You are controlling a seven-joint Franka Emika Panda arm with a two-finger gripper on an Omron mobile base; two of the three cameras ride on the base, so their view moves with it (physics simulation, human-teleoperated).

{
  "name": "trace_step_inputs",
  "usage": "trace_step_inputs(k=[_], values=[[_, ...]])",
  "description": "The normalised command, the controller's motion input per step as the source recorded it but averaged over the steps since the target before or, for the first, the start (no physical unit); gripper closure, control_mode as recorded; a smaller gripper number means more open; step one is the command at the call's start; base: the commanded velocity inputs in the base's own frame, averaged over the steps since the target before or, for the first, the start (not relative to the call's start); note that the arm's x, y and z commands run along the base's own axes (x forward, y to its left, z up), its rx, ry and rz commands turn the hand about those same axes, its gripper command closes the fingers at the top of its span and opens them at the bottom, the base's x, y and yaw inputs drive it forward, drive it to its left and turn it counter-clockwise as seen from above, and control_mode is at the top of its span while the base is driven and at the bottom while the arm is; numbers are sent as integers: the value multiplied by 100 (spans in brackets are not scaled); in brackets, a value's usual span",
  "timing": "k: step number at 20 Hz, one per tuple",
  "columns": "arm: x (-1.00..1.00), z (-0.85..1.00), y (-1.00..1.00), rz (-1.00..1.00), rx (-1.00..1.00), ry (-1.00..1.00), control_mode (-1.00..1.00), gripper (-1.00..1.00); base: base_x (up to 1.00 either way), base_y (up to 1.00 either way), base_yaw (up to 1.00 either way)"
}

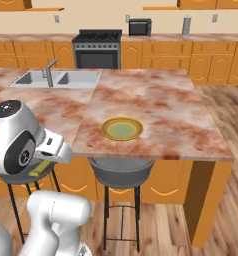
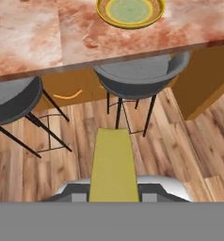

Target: Retrieve the butter from the fridge and place it on a plate on the dining table. Then retrieve the butter knife by the fridge and place it near the plate.

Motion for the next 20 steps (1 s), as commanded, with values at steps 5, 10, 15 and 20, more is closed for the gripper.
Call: trace_step_inputs(k=[5, 10, 15, 20], values=[[0, 0, 0, 0, 0, 0, 100, 100, 67, 49, 0], [0, 0, 0, 0, 0, 0, 100, 100, 54, 30, 0], [0, 0, 0, 0, 0, 0, -100, 100, 11, 5, 0], [28, 6, 0, 0, 0, 0, -100, 100, 0, 0, 0]])
